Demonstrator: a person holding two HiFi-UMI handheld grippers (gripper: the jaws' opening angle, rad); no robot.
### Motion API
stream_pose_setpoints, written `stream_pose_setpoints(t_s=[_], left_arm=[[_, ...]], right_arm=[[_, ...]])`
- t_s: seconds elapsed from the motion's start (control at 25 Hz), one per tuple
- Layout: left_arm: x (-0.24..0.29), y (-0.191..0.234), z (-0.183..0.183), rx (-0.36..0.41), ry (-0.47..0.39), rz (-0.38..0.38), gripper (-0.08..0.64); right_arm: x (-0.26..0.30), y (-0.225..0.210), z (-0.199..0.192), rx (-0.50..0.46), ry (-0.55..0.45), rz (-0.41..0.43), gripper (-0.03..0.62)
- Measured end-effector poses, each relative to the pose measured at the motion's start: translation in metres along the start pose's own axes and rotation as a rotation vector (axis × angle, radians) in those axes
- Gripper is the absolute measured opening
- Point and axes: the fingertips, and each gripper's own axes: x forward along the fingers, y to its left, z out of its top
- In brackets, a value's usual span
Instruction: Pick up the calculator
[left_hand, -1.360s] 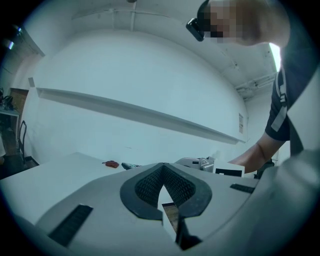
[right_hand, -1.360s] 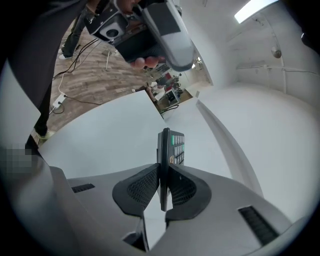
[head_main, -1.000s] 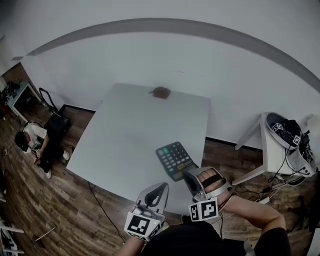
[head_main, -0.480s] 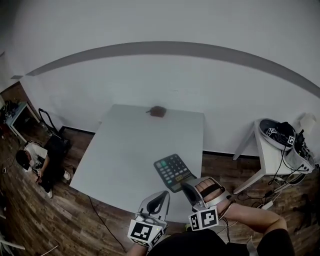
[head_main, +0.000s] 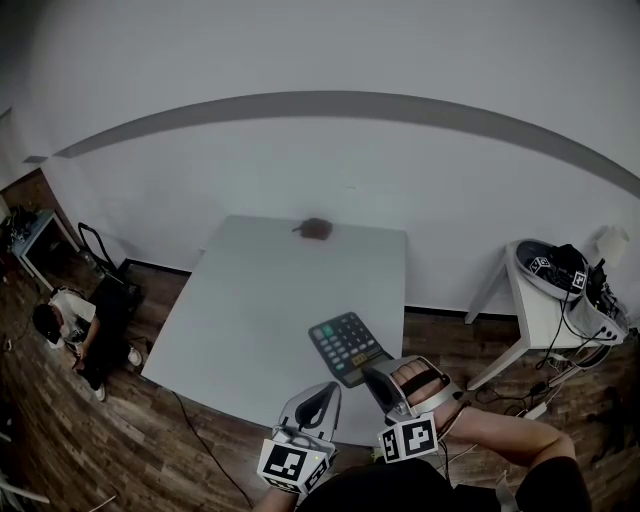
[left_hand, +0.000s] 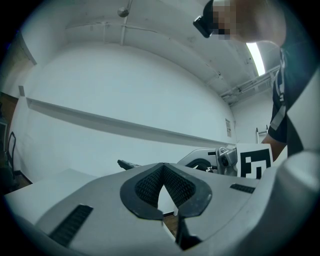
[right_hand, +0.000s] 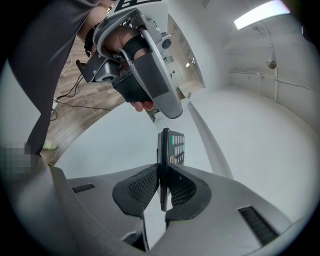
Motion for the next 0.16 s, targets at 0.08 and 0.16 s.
stream_pose_setpoints(t_s=[0.08,0.16], left_arm=[[-0.0050,0.0004,0.0008,0.002,0.000,-0.003,0.005],[-0.0117,0.0016,0.0009,0.006,0.001,-0.005,0.005]], right_arm=[[-0.0009,0.0013,0.0048,-0.002,0.002,-0.003,0.055],[-0.0018,0.0028,0.0110,-0.005,0.004,-0.006,0.055]])
